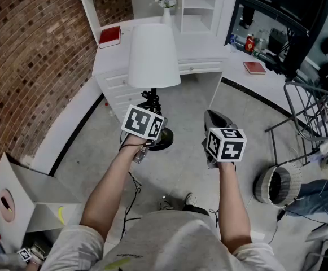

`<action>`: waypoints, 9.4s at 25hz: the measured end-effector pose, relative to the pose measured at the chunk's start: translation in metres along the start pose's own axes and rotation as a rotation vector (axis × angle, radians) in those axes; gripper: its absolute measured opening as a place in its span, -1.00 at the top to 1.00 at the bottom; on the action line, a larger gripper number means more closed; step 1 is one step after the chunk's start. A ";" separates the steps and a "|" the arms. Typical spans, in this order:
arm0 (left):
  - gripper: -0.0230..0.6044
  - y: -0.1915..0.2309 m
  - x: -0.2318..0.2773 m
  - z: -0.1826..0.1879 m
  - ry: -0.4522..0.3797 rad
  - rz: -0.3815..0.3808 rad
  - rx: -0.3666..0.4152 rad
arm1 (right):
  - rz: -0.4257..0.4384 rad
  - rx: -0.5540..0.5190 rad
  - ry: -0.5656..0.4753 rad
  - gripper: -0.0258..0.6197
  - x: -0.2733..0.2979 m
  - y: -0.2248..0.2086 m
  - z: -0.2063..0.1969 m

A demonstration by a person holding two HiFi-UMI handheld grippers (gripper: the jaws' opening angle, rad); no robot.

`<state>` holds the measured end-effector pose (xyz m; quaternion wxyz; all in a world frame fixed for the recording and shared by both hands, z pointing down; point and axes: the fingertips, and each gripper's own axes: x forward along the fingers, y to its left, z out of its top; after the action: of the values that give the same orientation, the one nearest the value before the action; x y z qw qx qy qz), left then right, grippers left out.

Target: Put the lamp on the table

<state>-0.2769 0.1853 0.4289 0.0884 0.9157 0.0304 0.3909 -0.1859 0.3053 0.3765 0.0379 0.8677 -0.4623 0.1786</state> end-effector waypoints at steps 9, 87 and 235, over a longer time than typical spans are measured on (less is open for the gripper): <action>0.59 0.003 -0.001 0.003 -0.011 0.002 0.003 | 0.001 -0.021 -0.001 0.91 0.003 0.004 0.001; 0.60 0.057 0.209 0.184 0.050 0.174 -0.134 | 0.263 -0.008 0.061 0.91 0.240 -0.197 0.065; 0.60 0.542 0.300 0.357 -0.050 0.478 -0.493 | 0.723 -0.315 0.158 0.91 0.776 -0.035 0.242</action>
<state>0.1805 -0.3594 0.5007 0.2134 0.8574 -0.2826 0.3735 0.3042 -0.3425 0.4219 0.1406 0.6163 -0.7552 0.1733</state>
